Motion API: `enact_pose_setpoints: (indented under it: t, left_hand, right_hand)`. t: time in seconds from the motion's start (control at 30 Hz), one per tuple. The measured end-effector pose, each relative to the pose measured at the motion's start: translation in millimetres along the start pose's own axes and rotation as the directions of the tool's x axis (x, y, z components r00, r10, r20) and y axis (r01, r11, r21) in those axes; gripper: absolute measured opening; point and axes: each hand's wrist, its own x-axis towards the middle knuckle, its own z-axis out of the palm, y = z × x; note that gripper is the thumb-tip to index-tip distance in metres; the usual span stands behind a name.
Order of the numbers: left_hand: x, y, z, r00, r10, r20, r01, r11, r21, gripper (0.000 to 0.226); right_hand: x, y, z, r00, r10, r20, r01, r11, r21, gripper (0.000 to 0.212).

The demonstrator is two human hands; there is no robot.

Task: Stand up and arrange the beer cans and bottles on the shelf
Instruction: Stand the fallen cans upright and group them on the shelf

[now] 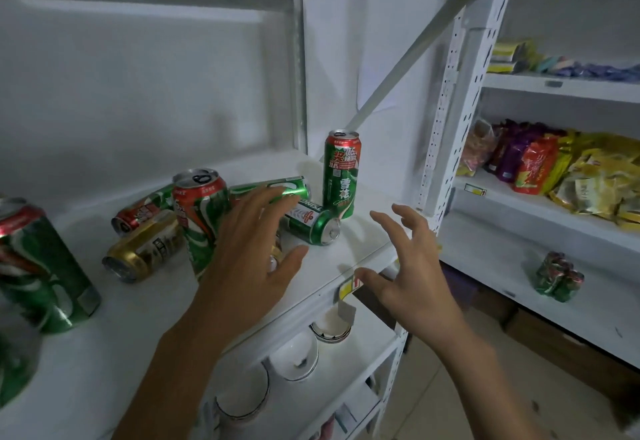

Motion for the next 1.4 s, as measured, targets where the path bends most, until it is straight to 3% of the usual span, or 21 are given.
enact_pose_setpoints:
  t: [0.23,0.3,0.37,0.5,0.67,0.8,0.93,1.07,1.23,1.4]
  left_hand:
    - [6.5,6.5,20.5,0.992,-0.112,-0.052,0.117,0.989,0.093,0.062]
    - [3.8,7.9,23.7,0.989,-0.149,-0.012,0.15,0.983,0.11,0.062]
    - [2.6,0.5,31.7,0.969,-0.242,-0.044,0.246,0.953,0.175,0.065]
    - [-5.9,0.5,40.7,0.966,-0.259,-0.006,0.254,0.942,0.217,0.075]
    - [-11.7,-6.8,50.9,0.985,-0.159,-0.061,0.17,0.926,0.337,0.07]
    - [-14.0,-2.3,57.8,0.979,-0.2,-0.041,0.196,0.868,0.457,0.073]
    - [-11.8,5.4,59.8,0.952,-0.299,-0.068,0.29,0.805,0.518,0.064]
    - [-5.8,16.8,65.9,0.92,-0.347,-0.18,0.385,0.721,0.576,0.052]
    - [-3.9,30.7,76.2,0.84,-0.43,-0.331,0.541,0.612,0.577,0.062]
    - [-5.2,34.1,79.8,0.817,-0.426,-0.388,0.576,0.601,0.554,0.058]
  right_hand:
    - [35.8,29.7,7.4,0.985,-0.125,0.12,0.114,0.989,0.091,0.078]
    - [44.8,32.4,10.6,0.985,-0.13,0.113,0.121,0.989,0.089,0.08]
    - [67.6,32.6,26.3,0.968,-0.171,0.185,0.141,0.977,0.162,0.079]
    - [76.0,28.7,44.0,0.978,-0.156,0.136,0.137,0.981,0.14,0.077]
    - [101.1,32.2,67.9,0.965,-0.186,0.183,0.165,0.978,0.126,0.088]
    - [101.6,33.2,75.5,0.954,-0.238,0.182,0.22,0.969,0.115,0.095]
    - [96.7,35.8,78.3,0.919,-0.287,0.27,0.268,0.958,0.106,0.1]
    - [98.4,42.8,79.2,0.902,-0.302,0.308,0.274,0.953,0.133,0.095]
    - [104.4,49.9,80.9,0.879,-0.351,0.324,0.307,0.935,0.179,0.092]
    - [106.2,55.8,82.4,0.884,-0.38,0.272,0.319,0.916,0.242,0.086]
